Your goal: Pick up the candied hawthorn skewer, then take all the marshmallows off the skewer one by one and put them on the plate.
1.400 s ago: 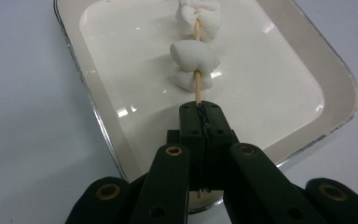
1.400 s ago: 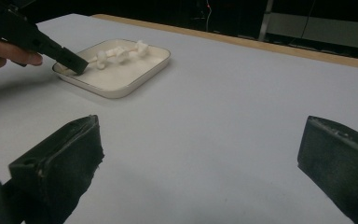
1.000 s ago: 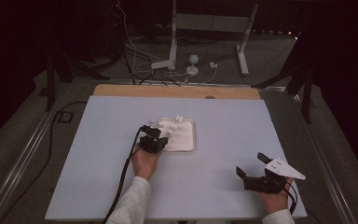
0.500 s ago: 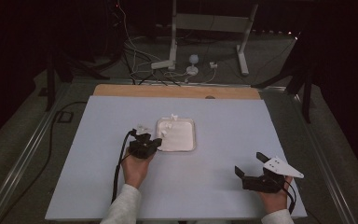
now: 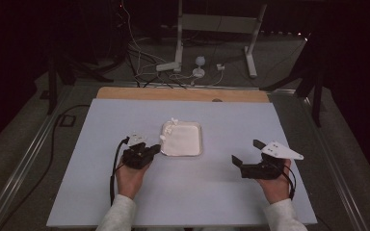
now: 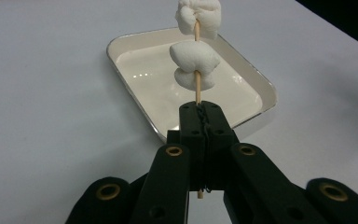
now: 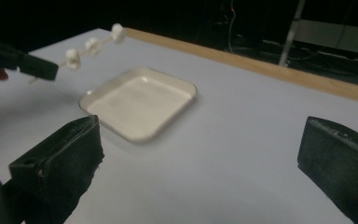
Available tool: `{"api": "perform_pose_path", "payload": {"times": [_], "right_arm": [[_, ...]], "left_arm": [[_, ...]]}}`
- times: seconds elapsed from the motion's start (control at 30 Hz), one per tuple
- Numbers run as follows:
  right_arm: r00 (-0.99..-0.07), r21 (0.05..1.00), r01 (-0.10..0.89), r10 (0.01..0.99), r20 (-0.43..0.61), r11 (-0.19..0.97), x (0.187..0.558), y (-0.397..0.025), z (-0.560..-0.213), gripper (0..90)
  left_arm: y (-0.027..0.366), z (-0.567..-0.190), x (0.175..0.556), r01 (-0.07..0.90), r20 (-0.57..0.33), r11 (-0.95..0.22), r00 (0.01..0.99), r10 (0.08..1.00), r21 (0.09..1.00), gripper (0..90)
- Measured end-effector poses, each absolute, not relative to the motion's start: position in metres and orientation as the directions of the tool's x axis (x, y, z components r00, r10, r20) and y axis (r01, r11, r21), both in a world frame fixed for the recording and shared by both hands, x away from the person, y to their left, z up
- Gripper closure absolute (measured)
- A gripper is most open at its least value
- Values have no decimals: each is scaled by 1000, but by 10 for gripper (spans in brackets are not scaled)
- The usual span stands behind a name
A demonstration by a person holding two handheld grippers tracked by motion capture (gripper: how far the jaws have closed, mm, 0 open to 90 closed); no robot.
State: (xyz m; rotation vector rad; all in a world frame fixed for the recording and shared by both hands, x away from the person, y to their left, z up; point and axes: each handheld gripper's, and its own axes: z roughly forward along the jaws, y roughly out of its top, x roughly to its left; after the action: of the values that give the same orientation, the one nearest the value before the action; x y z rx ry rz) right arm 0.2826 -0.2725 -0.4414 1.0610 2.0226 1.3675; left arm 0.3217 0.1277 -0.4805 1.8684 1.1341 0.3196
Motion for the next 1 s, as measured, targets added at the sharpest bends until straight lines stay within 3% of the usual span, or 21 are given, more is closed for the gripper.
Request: {"api": "perform_pose_path", "payload": {"times": [0.3, 1.0], "right_arm": [[-628, 930, 338, 770, 107, 147, 317, -244, -421, 5], [-678, 901, 421, 696, 237, 102, 369, -182, -411, 32]], "left_arm": [[136, -475, 316, 533, -214, -173, 585, 782, 828, 900], [116, -478, 310, 485, -188, -228, 667, 721, 844, 900]]}}
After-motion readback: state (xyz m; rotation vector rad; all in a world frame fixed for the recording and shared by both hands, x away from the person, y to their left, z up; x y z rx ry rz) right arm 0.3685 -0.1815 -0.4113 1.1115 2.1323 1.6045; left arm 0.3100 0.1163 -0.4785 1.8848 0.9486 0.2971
